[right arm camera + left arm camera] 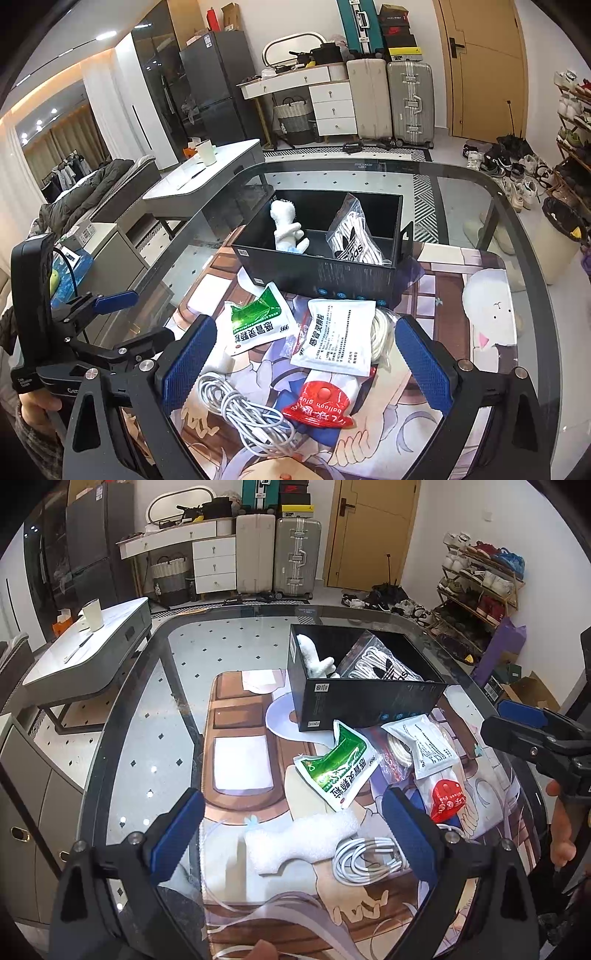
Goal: Organize soft objects
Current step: 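Withdraw both open grippers from the box back over the remaining items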
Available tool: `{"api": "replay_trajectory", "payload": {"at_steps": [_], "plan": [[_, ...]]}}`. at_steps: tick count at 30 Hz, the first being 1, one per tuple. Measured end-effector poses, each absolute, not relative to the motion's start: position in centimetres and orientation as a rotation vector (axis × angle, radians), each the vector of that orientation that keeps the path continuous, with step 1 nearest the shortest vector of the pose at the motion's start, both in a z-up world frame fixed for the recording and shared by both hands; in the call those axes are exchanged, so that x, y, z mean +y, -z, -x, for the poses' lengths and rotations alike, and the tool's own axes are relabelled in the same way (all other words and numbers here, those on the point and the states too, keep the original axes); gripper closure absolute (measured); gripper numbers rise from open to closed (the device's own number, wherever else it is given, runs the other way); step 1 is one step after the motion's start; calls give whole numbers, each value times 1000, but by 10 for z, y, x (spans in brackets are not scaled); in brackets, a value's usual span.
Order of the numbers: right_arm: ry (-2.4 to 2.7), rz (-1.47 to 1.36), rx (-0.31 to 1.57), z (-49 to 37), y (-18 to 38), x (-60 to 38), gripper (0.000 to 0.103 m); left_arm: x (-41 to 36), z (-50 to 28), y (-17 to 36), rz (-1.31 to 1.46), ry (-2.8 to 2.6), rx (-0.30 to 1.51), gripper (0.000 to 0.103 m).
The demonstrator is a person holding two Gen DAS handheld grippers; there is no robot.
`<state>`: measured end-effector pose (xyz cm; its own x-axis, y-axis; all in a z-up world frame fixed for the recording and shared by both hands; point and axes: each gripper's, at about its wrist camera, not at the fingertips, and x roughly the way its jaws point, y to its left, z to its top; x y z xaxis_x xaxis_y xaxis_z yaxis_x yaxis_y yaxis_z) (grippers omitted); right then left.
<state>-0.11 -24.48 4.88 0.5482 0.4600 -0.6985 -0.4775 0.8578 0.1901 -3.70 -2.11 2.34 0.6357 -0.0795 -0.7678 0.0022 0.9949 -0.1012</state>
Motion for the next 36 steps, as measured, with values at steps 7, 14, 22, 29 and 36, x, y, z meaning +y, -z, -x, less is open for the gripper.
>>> {"api": "replay_trajectory", "payload": {"at_steps": [7, 14, 22, 29, 36], "plan": [[-538, 40, 833, 7, -48, -241, 4, -21, 44, -21, 82, 66, 884, 6], [-534, 61, 855, 9, -43, -234, 4, -14, 49, -18, 112, 85, 893, 6], [-528, 68, 871, 7, -35, -230, 4, -18, 50, -10, 75, 99, 909, 6], [-524, 70, 893, -1, -25, -228, 4, -20, 46, -2, 64, 95, 925, 6], [-524, 80, 922, -9, -14, -226, 4, -21, 39, 5, 66, 93, 948, 6]]}}
